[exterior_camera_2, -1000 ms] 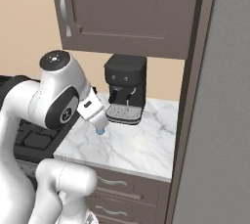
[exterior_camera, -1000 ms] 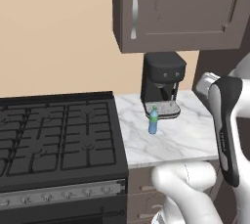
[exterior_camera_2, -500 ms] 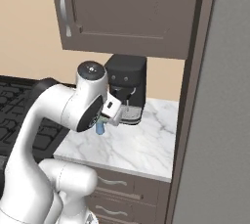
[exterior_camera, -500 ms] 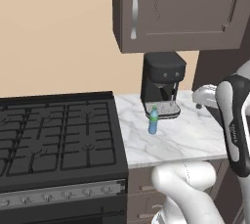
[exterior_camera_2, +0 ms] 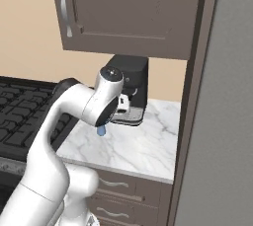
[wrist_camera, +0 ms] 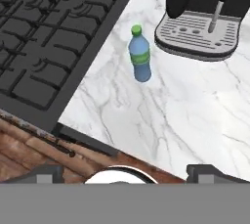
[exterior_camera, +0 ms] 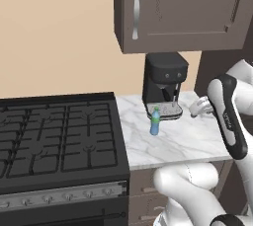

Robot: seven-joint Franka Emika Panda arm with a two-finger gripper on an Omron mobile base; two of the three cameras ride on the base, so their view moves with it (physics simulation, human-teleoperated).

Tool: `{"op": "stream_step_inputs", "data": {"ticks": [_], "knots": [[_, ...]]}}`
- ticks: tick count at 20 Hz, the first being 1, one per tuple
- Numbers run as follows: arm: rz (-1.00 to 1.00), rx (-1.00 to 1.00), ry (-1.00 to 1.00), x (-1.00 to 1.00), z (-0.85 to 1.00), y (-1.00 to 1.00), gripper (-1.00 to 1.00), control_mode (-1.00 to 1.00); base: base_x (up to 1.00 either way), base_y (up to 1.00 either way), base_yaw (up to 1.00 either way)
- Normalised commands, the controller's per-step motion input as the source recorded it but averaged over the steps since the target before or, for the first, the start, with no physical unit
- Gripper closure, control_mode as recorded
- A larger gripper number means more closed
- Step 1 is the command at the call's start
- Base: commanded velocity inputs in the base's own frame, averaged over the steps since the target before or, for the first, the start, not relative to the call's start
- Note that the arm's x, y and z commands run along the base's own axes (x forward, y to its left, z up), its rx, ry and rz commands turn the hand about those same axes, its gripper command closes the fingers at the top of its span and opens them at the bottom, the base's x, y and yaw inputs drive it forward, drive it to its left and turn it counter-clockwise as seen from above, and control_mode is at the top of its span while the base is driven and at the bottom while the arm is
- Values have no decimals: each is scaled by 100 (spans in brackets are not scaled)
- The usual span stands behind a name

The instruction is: Take the bottled waters from the counter and place them in the freezer to freeze. Close the freezer door after placing the bottles.

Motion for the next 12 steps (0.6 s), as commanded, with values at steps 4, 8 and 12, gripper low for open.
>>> {"op": "stream_step_inputs", "data": {"ticks": [4,8,12], "knots": [[51,-10,-7,44,-30,0,-100,-100,0,0,0],[51,-3,-6,38,-27,0,-100,-100,0,0,0],[46,-1,-17,27,-33,0,-100,-100,0,0,0]]}}
